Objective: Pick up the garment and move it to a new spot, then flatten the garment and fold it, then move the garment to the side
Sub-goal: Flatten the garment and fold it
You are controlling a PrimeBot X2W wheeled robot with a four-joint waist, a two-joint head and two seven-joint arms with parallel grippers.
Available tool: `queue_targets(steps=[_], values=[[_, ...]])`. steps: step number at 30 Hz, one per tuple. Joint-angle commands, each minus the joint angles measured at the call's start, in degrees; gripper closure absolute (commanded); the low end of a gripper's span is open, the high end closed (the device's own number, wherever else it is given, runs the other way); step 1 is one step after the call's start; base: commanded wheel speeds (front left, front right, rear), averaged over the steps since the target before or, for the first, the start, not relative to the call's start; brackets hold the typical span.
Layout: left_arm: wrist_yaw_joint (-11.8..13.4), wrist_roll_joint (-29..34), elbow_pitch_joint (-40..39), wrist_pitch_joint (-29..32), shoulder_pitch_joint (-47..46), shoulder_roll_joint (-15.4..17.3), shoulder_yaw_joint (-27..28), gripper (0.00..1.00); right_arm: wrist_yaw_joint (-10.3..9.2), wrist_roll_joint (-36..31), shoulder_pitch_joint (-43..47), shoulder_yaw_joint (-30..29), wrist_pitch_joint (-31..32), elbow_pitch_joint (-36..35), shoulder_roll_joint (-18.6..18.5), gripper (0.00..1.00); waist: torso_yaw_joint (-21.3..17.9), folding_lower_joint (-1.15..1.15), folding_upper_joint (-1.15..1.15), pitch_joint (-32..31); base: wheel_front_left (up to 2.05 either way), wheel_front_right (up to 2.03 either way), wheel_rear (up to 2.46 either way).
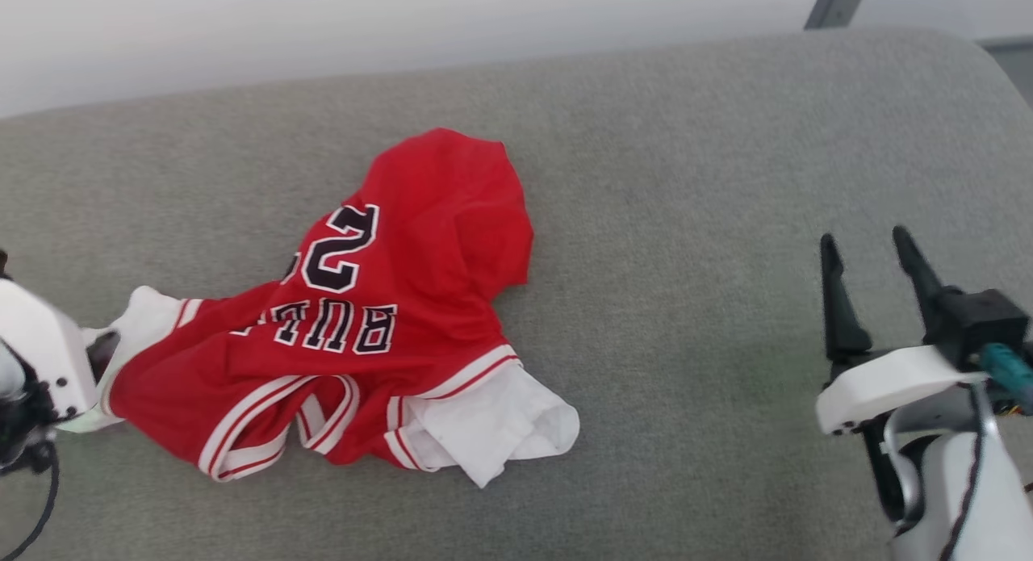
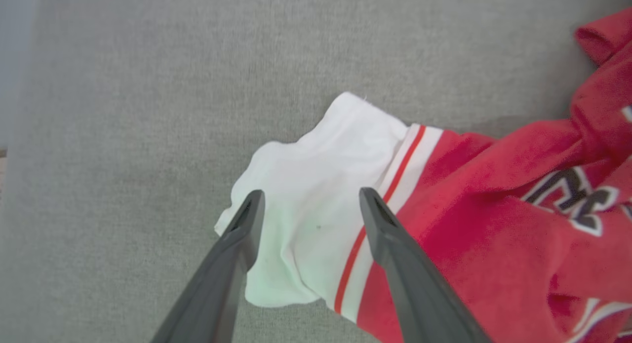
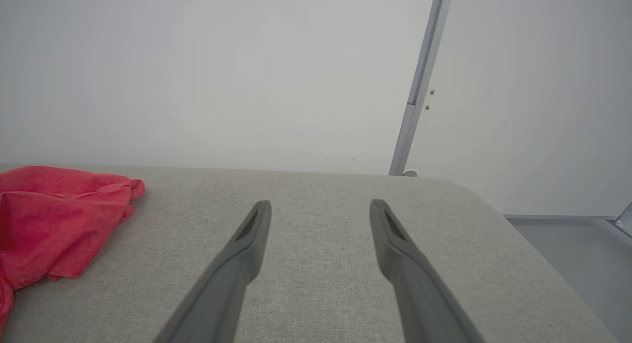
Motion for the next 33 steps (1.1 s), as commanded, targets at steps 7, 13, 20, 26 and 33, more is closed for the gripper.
queue_targets(steps=[7,13,20,26,33], values=[[-1.80,3.24,-7.34,-13.44,2.50,-1.59,1.20,0.00,-0.02,1.00,2.73,5.57,4.16,0.81,-0.26,0.00,4.94,0.00,0.00,-4.68,0.00,0.00,0.00],[0.00,6.79,-15.02,-22.93,6.80,-2.51,0.98,0.00,-0.02,3.86,3.99,11.01,9.10,1.35,-1.38,0.00,9.59,0.00,0.00,-6.74,0.00,0.00,0.00],[2.55,9.85,-22.28,-32.19,11.79,-3.94,1.06,0.00,-0.02,9.02,4.50,17.78,17.59,2.46,-3.38,0.00,13.95,0.00,0.00,-7.51,0.00,0.00,0.00],[4.15,11.18,-25.98,-40.27,16.84,-5.85,1.87,0.00,-0.02,13.34,3.29,22.15,27.66,3.15,-6.47,0.00,18.02,0.00,0.00,-7.11,0.00,0.00,0.00],[4.75,12.02,-27.86,-43.54,20.96,-9.29,3.22,0.00,-0.02,14.92,1.44,24.72,39.22,4.83,-10.14,0.00,22.75,0.00,0.00,-6.17,0.00,0.00,0.00]])
